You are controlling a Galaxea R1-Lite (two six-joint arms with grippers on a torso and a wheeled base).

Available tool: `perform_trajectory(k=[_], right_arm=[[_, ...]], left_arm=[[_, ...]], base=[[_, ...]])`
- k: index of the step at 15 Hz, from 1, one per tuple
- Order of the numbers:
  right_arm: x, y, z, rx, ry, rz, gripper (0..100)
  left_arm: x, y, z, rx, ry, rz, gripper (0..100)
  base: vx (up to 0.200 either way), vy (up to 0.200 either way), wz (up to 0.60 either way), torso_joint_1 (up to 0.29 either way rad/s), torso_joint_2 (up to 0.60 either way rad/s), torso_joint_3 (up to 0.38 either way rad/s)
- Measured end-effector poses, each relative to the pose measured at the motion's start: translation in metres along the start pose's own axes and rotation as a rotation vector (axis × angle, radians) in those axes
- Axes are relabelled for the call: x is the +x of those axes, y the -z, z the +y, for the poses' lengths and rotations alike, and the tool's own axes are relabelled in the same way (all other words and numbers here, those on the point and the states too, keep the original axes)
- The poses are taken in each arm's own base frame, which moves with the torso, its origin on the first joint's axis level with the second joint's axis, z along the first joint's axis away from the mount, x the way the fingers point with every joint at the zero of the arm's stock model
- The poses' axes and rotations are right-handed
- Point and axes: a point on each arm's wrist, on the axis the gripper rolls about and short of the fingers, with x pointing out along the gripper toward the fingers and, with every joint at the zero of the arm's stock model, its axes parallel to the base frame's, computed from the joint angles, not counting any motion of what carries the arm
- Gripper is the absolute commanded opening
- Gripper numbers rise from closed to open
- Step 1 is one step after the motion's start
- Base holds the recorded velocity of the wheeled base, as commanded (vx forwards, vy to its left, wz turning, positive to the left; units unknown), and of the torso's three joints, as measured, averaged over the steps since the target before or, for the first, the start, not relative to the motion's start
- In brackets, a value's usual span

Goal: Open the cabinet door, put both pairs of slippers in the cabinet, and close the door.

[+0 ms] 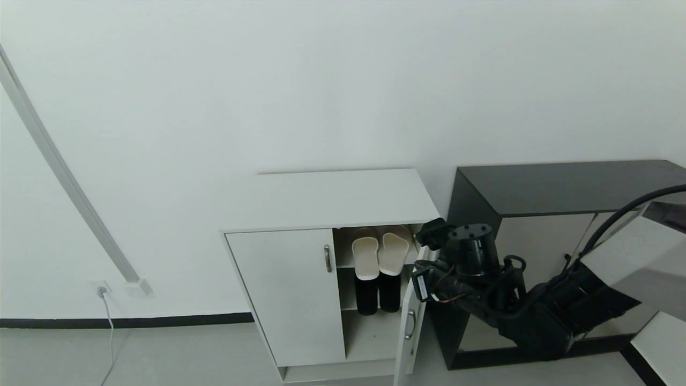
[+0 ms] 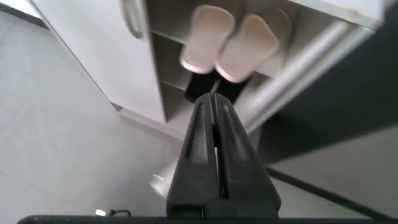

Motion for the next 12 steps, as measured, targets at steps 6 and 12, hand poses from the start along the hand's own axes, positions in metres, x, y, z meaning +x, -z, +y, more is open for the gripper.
perform_trajectory(k=[6, 12], right_arm=[[-0.006, 0.021, -0.007, -0.015, 0.009, 0.073, 0], [0.012, 0.037, -0.003, -0.025, -0.001, 0.118, 0]], left_arm=[[0.0, 0.0, 0.0, 0.0, 0.0, 0.0, 0], [0.0, 0.0, 0.0, 0.0, 0.001, 0.0, 0]], base=[[0.0, 0.0, 0.0, 0.0, 0.0, 0.0], [0.0, 0.0, 0.0, 0.0, 0.0, 0.0]])
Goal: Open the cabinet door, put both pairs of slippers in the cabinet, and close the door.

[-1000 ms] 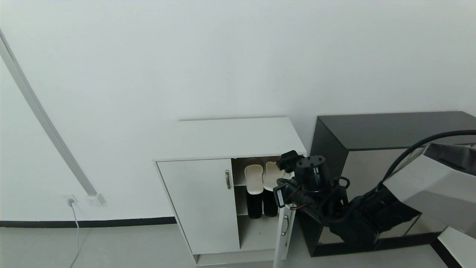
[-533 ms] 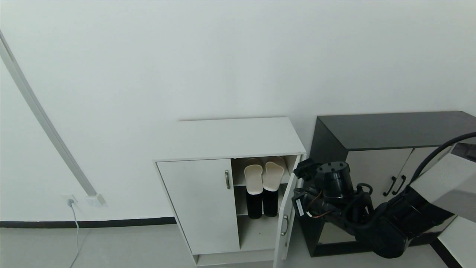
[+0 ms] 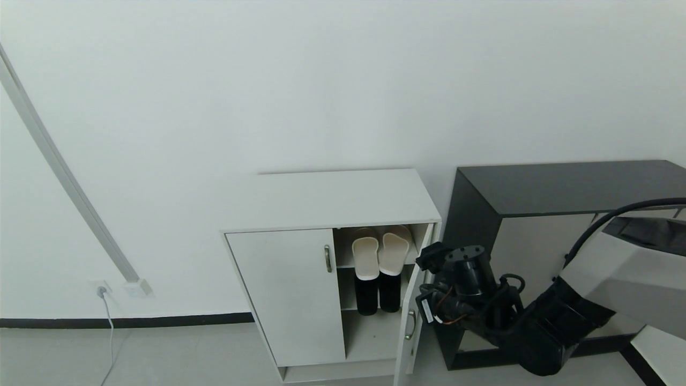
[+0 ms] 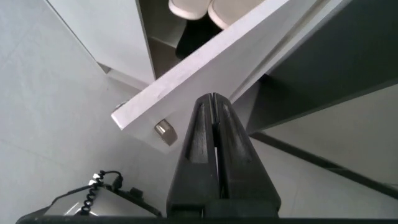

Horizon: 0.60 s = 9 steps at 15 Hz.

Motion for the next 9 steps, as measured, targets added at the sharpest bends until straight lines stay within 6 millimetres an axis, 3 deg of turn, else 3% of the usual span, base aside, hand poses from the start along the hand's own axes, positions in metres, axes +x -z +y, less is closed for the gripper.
perform_trajectory(k=[9], right_arm=[[0.04, -0.016, 0.014, 0.044, -0.014, -0.133, 0]], left_arm=[[0.0, 0.0, 0.0, -0.001, -0.001, 0.0, 0]], base=[[0.0, 0.0, 0.0, 0.0, 0.0, 0.0]])
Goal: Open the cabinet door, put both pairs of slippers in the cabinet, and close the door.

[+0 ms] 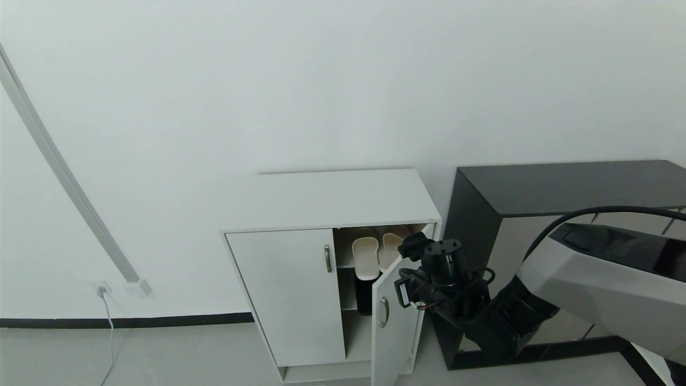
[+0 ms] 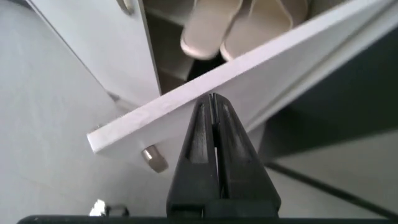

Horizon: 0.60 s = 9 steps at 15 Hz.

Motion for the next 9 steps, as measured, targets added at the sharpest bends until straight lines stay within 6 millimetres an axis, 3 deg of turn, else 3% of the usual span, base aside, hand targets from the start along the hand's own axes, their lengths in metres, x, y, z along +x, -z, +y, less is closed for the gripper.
perform_trajectory(k=[4, 8, 9], right_arm=[[-0.006, -0.002, 0.001, 0.023, -0.072, -0.134, 0], [-0.038, 0.014, -0.004, 0.013, -0.212, -0.124, 0], [-0.045, 0.016, -0.006, 0.013, -0.221, -0.118, 0]], left_arm=[[0.0, 0.0, 0.0, 0.0, -0.001, 0.0, 0], [0.0, 0.0, 0.0, 0.001, 0.0, 0.0, 0], [0.0, 0.0, 0.0, 0.001, 0.002, 0.0, 0]], base=[[0.0, 0.0, 0.0, 0.0, 0.0, 0.0], [0.0, 0.0, 0.0, 0.0, 0.0, 0.0], [0.2, 0.0, 0.0, -0.002, 0.0, 0.002]])
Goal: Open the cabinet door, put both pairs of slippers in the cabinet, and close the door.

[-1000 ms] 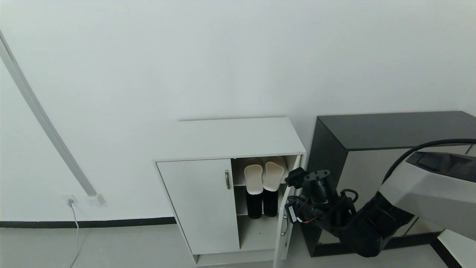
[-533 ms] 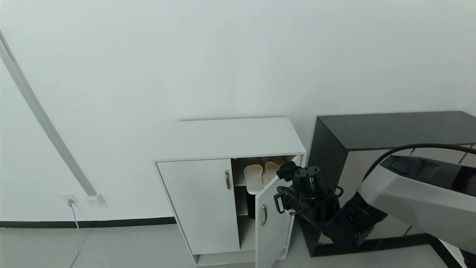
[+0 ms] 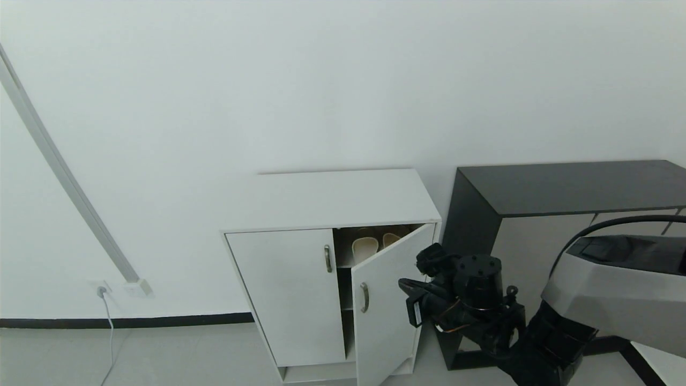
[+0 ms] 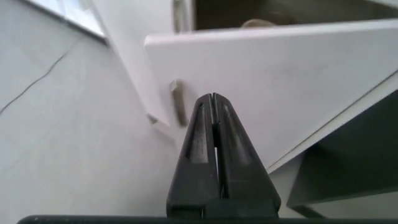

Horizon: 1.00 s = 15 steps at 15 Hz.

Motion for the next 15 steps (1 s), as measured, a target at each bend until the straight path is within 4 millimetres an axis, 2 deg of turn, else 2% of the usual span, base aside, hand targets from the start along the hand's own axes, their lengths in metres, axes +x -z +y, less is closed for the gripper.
perform_trajectory(k=[5, 9, 12, 15], right_arm=[[-0.02, 0.003, 0.0, -0.001, -0.005, -0.008, 0], [-0.03, 0.013, 0.0, 0.001, -0.004, 0.009, 0], [-0.025, 0.013, -0.005, 0.004, 0.009, 0.003, 0], [-0.009, 0.017, -0.008, 0.006, 0.017, 0.005, 0]], left_arm=[[0.0, 0.0, 0.0, 0.001, 0.003, 0.0, 0], [0.0, 0.0, 0.0, 0.007, -0.001, 0.001, 0], [0.0, 0.0, 0.0, 0.006, -0.004, 0.0, 0], [0.0, 0.0, 0.0, 0.006, -0.003, 0.0, 0]], base=[[0.2, 0.0, 0.0, 0.002, 0.0, 0.0], [0.0, 0.0, 0.0, 0.0, 0.0, 0.0], [0.0, 0.0, 0.0, 0.0, 0.0, 0.0], [0.0, 0.0, 0.0, 0.0, 0.0, 0.0]])
